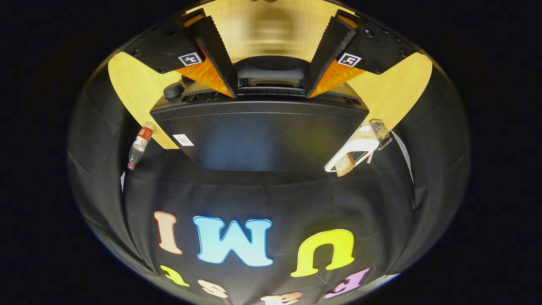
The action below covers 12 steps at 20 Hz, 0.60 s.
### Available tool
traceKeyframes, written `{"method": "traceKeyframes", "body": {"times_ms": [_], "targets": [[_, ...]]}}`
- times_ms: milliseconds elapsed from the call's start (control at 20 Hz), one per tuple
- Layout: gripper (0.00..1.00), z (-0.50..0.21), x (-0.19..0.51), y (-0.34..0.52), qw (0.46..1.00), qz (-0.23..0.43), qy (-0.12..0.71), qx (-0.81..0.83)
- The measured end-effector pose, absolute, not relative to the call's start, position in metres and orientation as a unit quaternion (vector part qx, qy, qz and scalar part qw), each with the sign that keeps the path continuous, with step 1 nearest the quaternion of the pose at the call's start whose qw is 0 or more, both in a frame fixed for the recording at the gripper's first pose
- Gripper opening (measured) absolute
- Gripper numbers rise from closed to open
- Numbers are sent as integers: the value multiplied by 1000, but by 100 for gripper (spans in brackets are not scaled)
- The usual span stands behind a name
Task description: Open the toaster oven, put the food inside, and close the toaster oven door.
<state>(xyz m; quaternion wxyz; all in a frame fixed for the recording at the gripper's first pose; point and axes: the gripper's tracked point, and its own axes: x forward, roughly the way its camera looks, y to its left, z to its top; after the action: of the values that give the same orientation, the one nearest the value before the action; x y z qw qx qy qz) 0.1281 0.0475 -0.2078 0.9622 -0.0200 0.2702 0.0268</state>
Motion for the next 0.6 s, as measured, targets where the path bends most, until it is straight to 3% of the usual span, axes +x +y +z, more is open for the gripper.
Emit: {"method": "traceKeyframes", "body": {"times_ms": [600], "targets": [[100,-258,51,45,937,28,346,-40]]}}
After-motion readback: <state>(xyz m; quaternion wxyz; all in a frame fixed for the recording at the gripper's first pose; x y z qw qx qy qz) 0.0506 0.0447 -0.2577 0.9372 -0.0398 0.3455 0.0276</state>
